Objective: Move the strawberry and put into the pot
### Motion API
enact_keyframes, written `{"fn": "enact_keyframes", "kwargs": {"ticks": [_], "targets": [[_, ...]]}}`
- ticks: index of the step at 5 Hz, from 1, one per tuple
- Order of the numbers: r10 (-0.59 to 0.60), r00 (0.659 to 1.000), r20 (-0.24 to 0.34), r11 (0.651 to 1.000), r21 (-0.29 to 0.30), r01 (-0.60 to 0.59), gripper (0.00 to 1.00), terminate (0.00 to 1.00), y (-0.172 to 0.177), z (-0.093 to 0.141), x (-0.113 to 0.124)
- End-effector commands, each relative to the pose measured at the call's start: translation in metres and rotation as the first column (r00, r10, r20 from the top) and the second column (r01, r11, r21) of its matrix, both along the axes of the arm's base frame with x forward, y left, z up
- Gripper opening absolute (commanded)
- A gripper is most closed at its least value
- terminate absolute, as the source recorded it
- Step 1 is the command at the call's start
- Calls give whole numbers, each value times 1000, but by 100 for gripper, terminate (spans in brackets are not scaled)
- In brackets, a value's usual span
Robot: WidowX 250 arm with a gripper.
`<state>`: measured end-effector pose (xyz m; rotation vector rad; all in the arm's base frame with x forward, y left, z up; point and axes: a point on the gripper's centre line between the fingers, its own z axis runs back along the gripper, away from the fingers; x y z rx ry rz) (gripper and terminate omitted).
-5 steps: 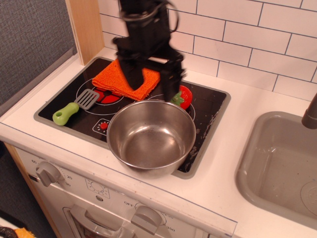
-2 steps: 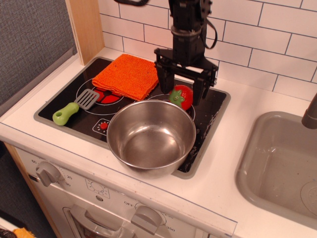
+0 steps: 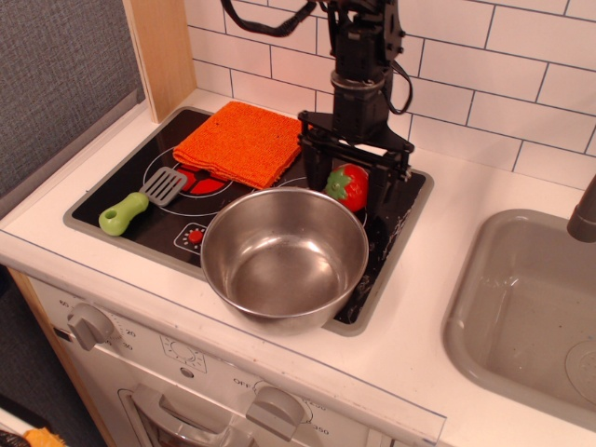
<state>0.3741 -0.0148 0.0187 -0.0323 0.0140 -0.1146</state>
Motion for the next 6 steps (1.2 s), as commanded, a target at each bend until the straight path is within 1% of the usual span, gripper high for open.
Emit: {"fn": "enact_keyframes", "kwargs": {"ticks": [1, 2, 3, 4, 5, 6], "targets": [[-37, 991, 132, 998, -41, 42, 0, 0, -1, 54, -11], [-50, 960, 277, 997, -47, 65, 0, 0, 0, 101, -47], [-45, 953, 300, 995, -68, 68, 0, 0, -3, 106, -94], [-69, 971, 230, 995, -49, 82, 0, 0, 0, 87, -133], [-60, 988, 144, 997, -47, 68, 100, 0, 7, 70, -140], [-56, 988, 141, 997, -51, 63, 100, 0, 10, 71, -136]]}}
